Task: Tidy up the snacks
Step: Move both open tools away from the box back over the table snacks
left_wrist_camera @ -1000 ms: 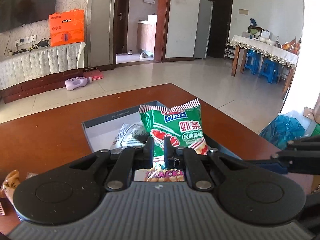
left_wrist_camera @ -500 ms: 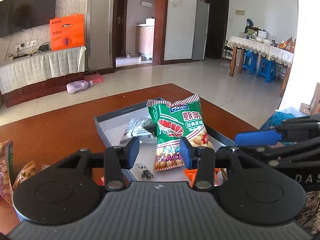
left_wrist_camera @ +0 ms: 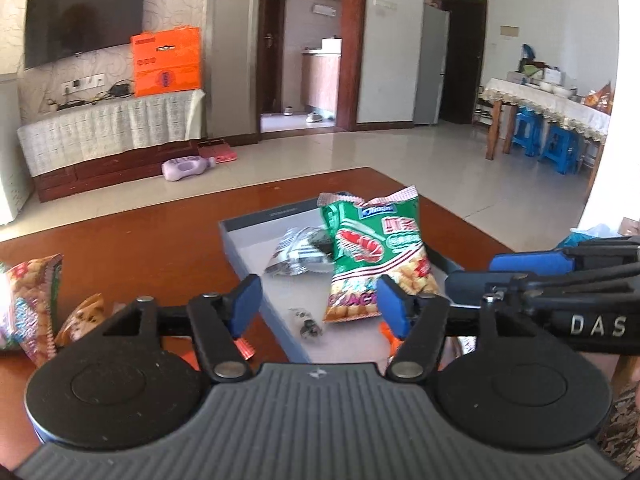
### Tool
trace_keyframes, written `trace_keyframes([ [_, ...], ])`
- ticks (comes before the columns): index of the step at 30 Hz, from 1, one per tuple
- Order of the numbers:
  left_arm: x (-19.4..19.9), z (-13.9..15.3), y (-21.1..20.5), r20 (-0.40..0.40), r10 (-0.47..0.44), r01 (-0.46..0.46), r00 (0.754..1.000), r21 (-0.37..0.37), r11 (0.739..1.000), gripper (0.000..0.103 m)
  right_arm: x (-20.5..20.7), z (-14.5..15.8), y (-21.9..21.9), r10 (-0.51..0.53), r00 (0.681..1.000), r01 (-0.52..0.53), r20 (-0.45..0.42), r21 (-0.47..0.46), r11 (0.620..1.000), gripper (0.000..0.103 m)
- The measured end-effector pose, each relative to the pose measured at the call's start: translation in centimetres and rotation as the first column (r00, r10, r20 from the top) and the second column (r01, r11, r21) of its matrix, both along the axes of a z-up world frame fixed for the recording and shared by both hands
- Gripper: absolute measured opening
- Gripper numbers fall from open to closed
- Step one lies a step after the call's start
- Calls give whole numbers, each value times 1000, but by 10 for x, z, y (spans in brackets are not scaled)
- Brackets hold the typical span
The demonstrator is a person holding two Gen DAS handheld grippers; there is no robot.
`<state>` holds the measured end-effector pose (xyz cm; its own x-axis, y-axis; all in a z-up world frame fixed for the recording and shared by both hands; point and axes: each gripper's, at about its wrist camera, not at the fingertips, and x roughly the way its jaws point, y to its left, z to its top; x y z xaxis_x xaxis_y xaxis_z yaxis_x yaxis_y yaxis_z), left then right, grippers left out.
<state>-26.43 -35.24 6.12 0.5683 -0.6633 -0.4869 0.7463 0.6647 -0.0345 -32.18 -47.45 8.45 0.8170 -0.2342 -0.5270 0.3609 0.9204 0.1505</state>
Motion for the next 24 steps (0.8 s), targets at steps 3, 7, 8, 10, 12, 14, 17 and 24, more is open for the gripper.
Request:
trace_keyframes([
  [3,-3,0,6,6,26,-26,1000,7,1000,76,0,0,3,-17,1000,17,2,0,1000,50],
  [7,-5,0,16,6,49,-49,999,8,999,78,1,0,9,-11,1000,11,3,4,1000,51],
  [8,-6,0,18,7,51,-51,999,11,999,80,1,0,10,-7,1000,7,0,1,1000,51],
  [10,-7,0,21,10,54,-54,998,19,998,81,1,0,13,-7,1000,7,-4,-8,1000,53],
  [12,-7,0,24,4,62,-62,998,18,998,81,1,0,14,-14,1000,13,-3,-12,1000,57],
  [14,-9,-1,27,-4,71,-71,997,15,997,81,1,0,15,-19,1000,19,2,-5,1000,57],
  [17,-13,-2,30,13,59,-60,998,27,998,84,3,1,17,-13,1000,13,6,-8,1000,57],
  [24,-16,-3,49,32,57,-58,998,56,997,85,7,3,27,35,999,-35,13,-22,999,57],
])
